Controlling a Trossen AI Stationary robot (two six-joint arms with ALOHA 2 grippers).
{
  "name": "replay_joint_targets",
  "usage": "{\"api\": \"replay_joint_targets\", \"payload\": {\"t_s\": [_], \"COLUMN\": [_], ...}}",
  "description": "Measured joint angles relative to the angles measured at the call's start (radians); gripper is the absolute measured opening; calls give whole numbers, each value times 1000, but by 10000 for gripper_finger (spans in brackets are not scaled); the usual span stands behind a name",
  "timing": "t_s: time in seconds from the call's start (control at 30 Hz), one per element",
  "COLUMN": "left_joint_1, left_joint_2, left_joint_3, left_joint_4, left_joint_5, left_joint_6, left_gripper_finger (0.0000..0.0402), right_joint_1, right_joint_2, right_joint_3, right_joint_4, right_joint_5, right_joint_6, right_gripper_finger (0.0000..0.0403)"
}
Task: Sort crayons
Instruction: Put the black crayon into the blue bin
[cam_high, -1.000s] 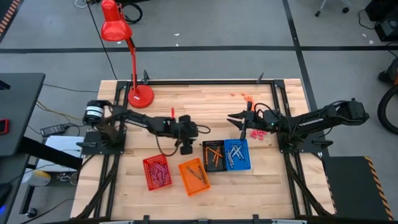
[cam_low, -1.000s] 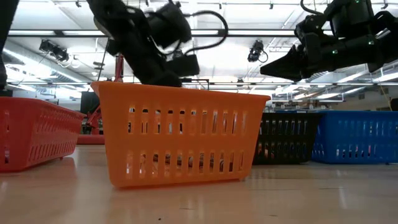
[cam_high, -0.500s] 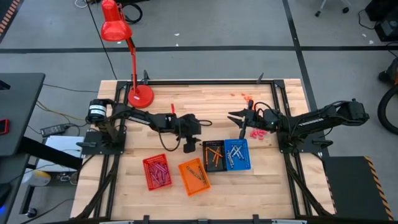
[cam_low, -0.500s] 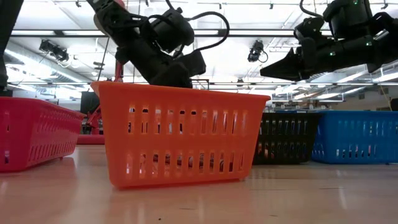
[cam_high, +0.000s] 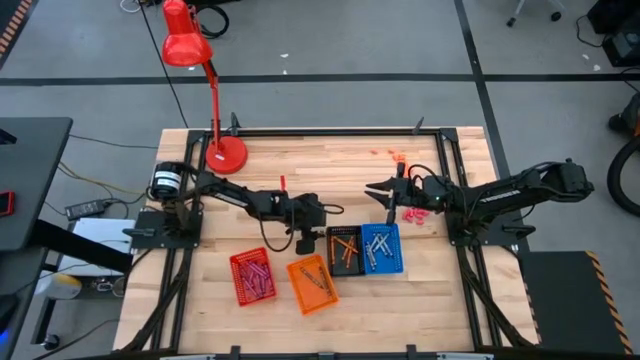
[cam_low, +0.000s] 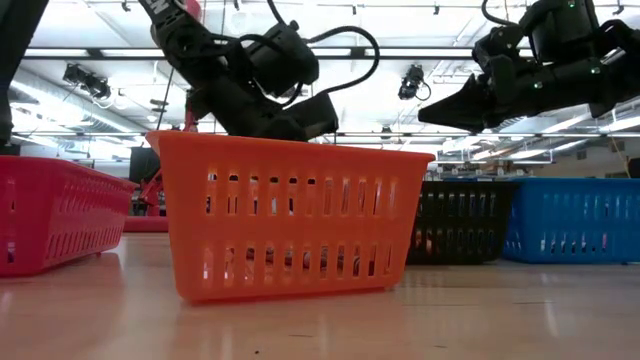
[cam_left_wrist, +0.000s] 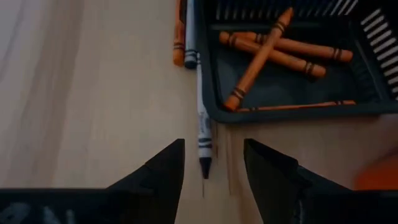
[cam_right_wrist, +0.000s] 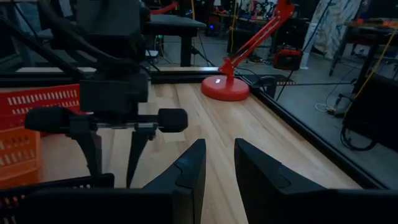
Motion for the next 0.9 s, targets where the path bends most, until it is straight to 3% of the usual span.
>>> {"api": "replay_joint_targets", "payload": {"t_s": [0.57, 0.9], "left_joint_1": [10, 22], "left_joint_2": [73, 72], "left_joint_3": [1, 2], "left_joint_4": [65, 54], "left_joint_5": [0, -2], "left_joint_6": [29, -23], "left_gripper_finger": [172, 89], "right_joint_1": [0, 0], "right_joint_2": [0, 0], "right_joint_3": [0, 0], "right_joint_4": [3, 2], "right_joint_5": [-24, -33], "right_joint_6": [11, 11], "right_gripper_finger": [89, 89]}}
